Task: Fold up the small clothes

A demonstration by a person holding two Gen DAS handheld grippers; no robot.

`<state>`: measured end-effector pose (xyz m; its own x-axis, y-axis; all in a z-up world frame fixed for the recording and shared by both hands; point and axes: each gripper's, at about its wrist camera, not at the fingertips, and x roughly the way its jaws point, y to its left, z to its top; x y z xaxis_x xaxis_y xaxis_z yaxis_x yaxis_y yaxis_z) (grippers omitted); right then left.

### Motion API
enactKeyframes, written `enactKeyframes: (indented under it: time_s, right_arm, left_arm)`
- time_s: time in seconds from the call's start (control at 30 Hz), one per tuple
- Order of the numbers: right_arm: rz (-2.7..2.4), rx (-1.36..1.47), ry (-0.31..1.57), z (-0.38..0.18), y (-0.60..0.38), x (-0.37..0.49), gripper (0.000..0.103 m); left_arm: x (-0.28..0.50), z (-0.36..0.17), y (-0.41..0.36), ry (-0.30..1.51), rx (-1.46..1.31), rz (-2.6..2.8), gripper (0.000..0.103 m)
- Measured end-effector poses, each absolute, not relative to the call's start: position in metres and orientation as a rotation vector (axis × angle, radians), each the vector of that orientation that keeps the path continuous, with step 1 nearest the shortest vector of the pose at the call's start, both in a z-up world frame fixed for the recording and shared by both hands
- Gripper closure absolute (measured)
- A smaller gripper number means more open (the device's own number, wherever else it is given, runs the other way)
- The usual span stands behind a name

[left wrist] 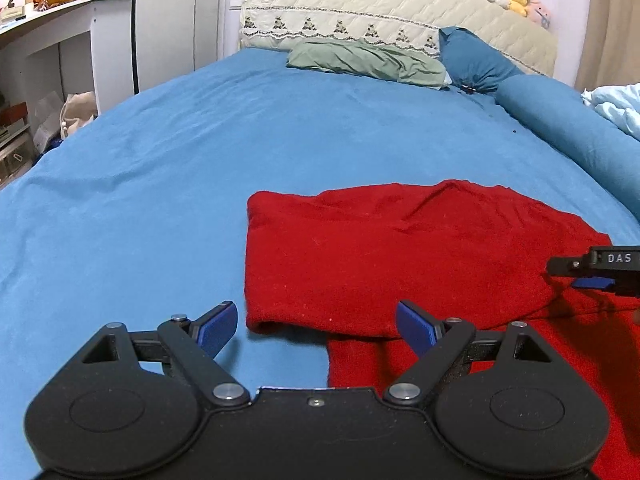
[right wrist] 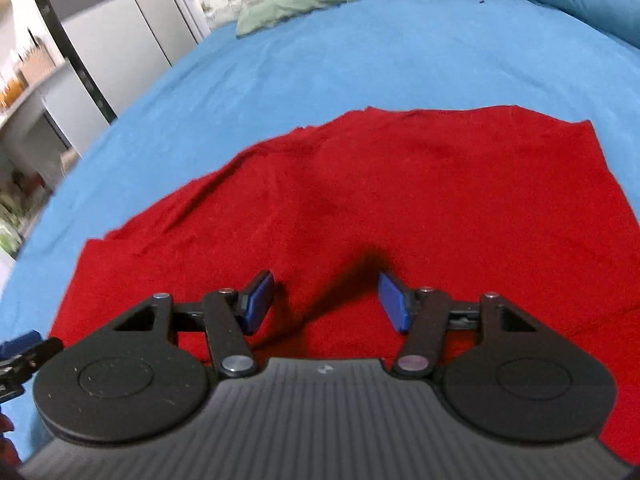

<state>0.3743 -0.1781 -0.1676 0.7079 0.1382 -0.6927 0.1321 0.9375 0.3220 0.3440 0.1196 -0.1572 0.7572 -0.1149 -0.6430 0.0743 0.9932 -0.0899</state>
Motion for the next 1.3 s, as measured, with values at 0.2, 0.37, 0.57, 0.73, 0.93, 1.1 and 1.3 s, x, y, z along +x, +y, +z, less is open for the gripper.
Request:
enactKeyframes:
  time_s: [0.2,0.37,0.57,0.73,0.93,1.1,1.3]
  right_arm:
    - [0.01,0.347,0.783,-0.164,-0.176,0.373,0.071]
    - [-0.001,0.281,0.756,-0.139,-0.176,0.385,0.083]
    - [-0.04,0.282,0.621,-0.07,-0.204,0.385,0.083]
    - [-0.115,0.234,0.614,-0.055,-0.233,0.379,0.083]
    - [-0.202,0.308,0.634,-0.073,-0.276,0.363,0.083]
    - [-0.223,0.365,0.722,-0.121,-0.295,0.354,0.083]
    - [-0.219,0.305,0.786,-0.15,-0.293,0.324,0.05]
  left_arm:
    - [0.351,-0.159,0.125,0.721,-0.076,-0.089,0.014]
    - [0.353,-0.162,0.126,0.748,-0.07,-0.117,0.014]
    - [0.364,-0.173,0.105,0.77,-0.02,-0.178,0.014]
    - [0.385,-0.18,0.093,0.722,-0.012,-0.116,0.024]
    - [0.389,-0.186,0.116,0.732,-0.165,-0.036,0.036]
    - [0.377,-0.182,0.118,0.765,-0.129,-0.005,0.037]
    - [0.351,-0.148,0.099,0.672,-0.123,-0.136,0.012]
